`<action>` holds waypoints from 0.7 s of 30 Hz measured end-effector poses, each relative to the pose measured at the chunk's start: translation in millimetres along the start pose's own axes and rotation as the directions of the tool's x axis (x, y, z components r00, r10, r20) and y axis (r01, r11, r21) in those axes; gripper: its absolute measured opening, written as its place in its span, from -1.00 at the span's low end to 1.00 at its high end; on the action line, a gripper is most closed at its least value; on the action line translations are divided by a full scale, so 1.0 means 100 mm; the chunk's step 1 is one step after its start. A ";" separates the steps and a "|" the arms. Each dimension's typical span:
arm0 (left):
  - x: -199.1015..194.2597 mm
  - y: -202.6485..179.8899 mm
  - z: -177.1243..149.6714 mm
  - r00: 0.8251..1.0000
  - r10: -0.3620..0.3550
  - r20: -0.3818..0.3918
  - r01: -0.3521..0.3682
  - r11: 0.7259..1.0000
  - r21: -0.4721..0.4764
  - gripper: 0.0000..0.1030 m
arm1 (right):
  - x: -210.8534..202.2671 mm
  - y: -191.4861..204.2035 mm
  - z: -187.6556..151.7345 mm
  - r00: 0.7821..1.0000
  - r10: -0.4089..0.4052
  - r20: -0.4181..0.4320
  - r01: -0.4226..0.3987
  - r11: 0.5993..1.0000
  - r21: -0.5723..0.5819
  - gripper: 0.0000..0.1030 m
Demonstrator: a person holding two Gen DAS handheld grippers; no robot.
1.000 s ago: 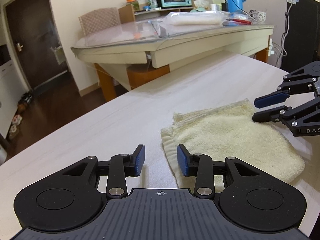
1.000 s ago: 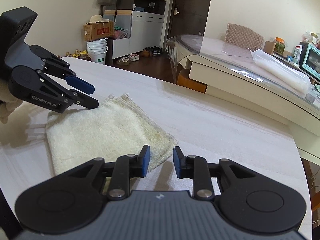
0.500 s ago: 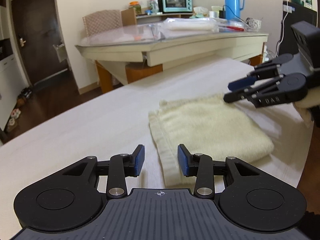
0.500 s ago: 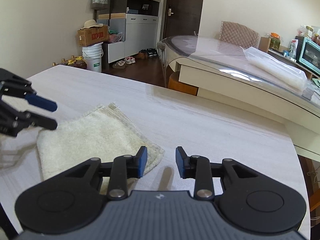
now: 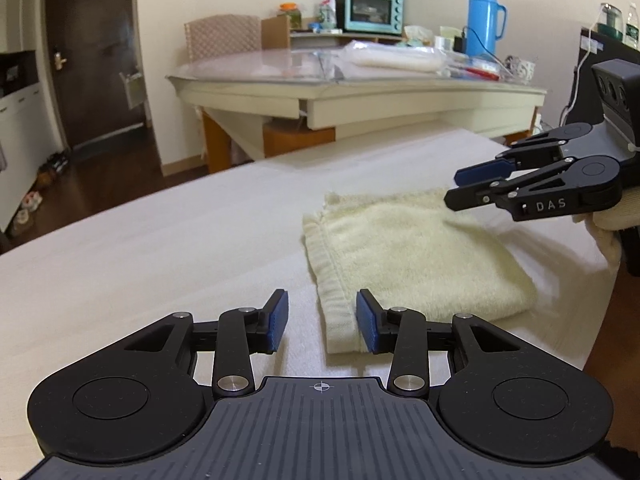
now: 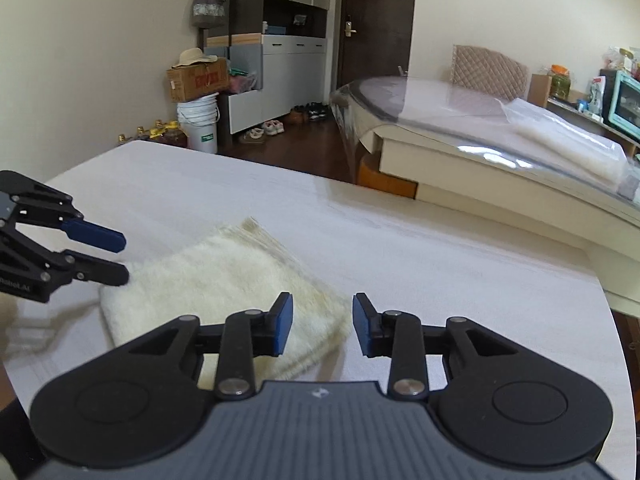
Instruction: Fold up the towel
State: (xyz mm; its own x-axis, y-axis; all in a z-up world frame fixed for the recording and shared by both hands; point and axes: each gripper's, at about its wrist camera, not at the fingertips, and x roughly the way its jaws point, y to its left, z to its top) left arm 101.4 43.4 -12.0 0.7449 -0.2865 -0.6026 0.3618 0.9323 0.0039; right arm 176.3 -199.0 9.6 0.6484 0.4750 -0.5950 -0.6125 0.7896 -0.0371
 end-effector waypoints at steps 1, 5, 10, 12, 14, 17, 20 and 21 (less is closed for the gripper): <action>-0.01 0.01 0.01 1.000 0.005 0.008 -0.005 1.000 -0.003 -0.14 | 0.03 0.04 0.05 1.000 0.015 0.002 -0.015 1.000 -0.028 -0.33; -0.05 0.02 0.03 0.999 0.026 0.025 -0.025 1.000 -0.010 -0.14 | 0.22 0.22 0.27 0.996 0.090 -0.013 -0.091 0.985 -0.144 -0.43; -0.11 0.05 0.00 0.999 0.046 0.028 -0.045 0.999 -0.027 -0.14 | 0.59 0.34 0.48 0.982 0.171 -0.085 -0.186 0.955 -0.230 -0.51; -0.13 0.08 -0.01 0.998 0.049 0.028 -0.048 0.998 -0.036 -0.14 | 0.68 0.35 0.49 0.978 0.179 -0.111 -0.201 0.949 -0.244 -0.51; -0.14 0.11 -0.02 0.998 0.054 0.029 -0.053 0.998 -0.044 -0.14 | 0.74 0.34 0.48 0.974 0.184 -0.130 -0.211 0.946 -0.244 -0.72; -0.13 0.15 -0.02 0.998 0.056 0.032 -0.054 0.997 -0.051 -0.14 | 0.66 0.37 0.44 0.977 0.185 -0.105 -0.206 0.946 -0.250 -0.94; -0.12 0.14 -0.01 0.998 0.050 0.036 -0.048 0.998 -0.046 -0.14 | 0.45 0.40 0.39 0.984 0.171 -0.047 -0.177 0.951 -0.255 -0.95; -0.12 0.13 0.00 0.998 0.047 0.036 -0.045 0.998 -0.042 -0.12 | 0.41 0.38 0.38 0.987 0.158 -0.035 -0.162 0.955 -0.249 -0.95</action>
State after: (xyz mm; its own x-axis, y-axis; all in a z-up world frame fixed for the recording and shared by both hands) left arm 97.2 59.2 -5.1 0.7808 -0.2505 -0.5724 0.3041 0.9526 -0.0020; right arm 197.0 -135.2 14.7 0.5271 0.5803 -0.6208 -0.8025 0.5803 -0.1388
